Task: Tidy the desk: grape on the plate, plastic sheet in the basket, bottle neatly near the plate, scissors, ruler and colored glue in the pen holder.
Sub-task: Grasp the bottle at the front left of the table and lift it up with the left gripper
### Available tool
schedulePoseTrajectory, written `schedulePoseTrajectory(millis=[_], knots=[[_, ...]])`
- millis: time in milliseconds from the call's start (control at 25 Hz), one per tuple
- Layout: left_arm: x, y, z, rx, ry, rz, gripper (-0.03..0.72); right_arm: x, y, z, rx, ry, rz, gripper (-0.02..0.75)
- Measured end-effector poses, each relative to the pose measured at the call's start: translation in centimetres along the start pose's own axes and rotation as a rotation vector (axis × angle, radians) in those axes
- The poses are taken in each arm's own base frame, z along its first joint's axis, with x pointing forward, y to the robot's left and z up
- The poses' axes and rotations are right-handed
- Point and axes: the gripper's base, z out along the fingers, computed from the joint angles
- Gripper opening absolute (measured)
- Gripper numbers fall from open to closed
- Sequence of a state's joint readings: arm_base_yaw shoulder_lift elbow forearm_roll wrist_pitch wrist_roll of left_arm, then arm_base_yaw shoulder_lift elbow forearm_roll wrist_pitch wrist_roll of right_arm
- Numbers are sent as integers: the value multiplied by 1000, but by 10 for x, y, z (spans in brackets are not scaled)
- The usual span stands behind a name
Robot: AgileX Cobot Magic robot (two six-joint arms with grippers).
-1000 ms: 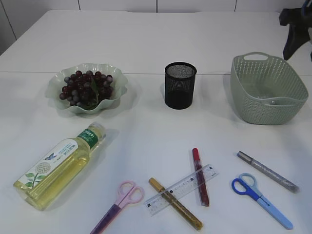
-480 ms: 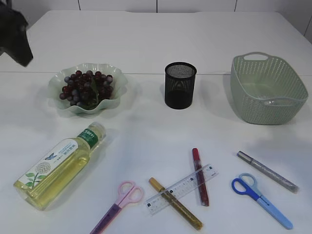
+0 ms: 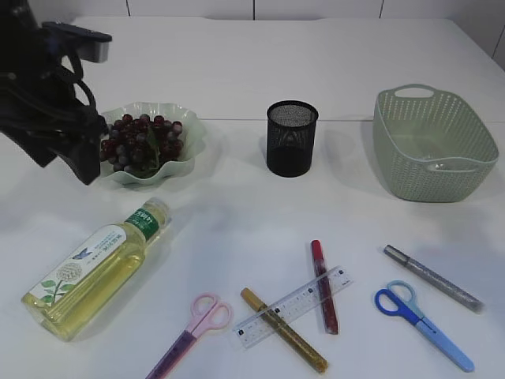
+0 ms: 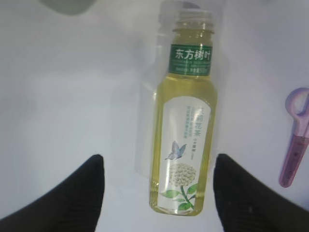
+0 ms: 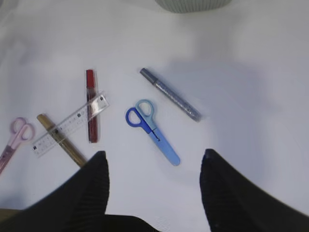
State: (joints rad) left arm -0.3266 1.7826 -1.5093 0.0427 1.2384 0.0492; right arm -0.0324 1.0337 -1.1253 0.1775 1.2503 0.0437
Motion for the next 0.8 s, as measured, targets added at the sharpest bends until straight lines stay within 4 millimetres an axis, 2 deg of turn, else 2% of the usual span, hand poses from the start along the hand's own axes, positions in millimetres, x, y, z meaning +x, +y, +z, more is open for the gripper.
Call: schedulePoseTrajectory(millis=[280,520,640,800], knots=[[-8,-11,31,16,75,25,529,54,-8,23,0,102,23,471],[-14,-15,61,50,130,14,611,101,-9,41,-70,170,72,471],[-16,-17,78,70,162,5,618,113,-10,43,-79,173,79,471],[-18,-19,101,84,207,1,620,115,-9,42,-86,164,80,471]])
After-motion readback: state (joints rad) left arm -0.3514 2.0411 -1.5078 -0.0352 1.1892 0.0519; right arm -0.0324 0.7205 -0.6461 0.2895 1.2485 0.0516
